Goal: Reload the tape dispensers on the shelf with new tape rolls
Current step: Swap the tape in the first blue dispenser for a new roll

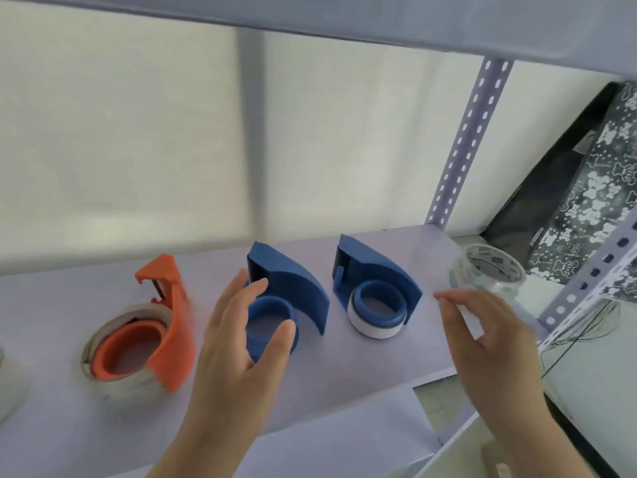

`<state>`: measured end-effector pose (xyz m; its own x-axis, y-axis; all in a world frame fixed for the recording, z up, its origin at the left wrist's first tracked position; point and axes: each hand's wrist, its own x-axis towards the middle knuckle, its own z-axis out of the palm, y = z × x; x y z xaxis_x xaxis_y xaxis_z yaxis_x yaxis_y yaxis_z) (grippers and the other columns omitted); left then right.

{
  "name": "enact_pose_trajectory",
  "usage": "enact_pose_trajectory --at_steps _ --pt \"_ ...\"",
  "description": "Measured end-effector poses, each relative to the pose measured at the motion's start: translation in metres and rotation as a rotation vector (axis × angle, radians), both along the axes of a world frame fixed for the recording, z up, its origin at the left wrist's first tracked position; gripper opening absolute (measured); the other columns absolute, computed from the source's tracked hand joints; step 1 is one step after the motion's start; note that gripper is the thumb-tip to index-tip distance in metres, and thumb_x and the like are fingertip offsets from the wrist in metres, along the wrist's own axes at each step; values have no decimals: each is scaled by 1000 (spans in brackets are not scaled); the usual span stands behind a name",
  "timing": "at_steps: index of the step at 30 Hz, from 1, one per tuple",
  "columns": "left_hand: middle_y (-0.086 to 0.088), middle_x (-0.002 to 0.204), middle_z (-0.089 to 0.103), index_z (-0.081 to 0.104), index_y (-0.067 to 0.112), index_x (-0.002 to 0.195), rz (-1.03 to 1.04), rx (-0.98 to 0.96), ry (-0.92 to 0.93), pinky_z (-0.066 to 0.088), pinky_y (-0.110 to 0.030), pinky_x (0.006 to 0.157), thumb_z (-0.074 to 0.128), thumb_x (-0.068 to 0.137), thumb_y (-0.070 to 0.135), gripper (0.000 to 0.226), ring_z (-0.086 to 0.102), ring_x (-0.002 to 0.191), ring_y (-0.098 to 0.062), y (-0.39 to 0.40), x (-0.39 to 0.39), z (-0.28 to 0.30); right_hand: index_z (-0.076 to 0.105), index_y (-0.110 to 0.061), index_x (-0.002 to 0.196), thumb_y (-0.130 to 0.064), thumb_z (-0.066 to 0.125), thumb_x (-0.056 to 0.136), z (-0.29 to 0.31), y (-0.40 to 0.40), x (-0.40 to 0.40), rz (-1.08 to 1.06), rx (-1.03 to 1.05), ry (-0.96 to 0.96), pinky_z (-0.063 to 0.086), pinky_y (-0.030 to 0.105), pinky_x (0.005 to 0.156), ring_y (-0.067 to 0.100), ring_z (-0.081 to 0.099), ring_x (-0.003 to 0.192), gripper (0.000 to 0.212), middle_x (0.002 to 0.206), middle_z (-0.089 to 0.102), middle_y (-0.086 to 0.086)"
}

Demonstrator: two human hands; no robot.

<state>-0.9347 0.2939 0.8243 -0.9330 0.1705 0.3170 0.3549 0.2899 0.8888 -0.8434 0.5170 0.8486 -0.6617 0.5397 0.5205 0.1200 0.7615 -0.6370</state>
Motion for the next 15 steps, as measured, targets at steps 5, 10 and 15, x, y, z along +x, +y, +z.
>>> enact_pose_trajectory --at_steps 5,10,15 --pt "25 143 35 45 43 121 92 -38 -34 33 -19 93 54 73 41 49 33 122 15 18 -7 -3 68 -7 110 -9 57 90 -2 80 2 -224 210 -196 42 37 91 34 54 111 23 109 69 11" --pt "21 141 39 41 46 120 146 -58 -79 38 -39 106 61 81 35 46 40 128 -7 34 -4 -7 57 -11 129 -21 53 92 -18 128 -13 -188 280 -523 32 53 109 33 45 130 39 132 60 9" --pt "24 133 38 44 35 125 222 -31 -78 32 -29 100 62 82 29 48 35 118 4 36 -1 -10 67 -1 110 -10 55 92 -21 138 -16 -140 247 -463 43 46 97 39 51 116 23 111 68 17"
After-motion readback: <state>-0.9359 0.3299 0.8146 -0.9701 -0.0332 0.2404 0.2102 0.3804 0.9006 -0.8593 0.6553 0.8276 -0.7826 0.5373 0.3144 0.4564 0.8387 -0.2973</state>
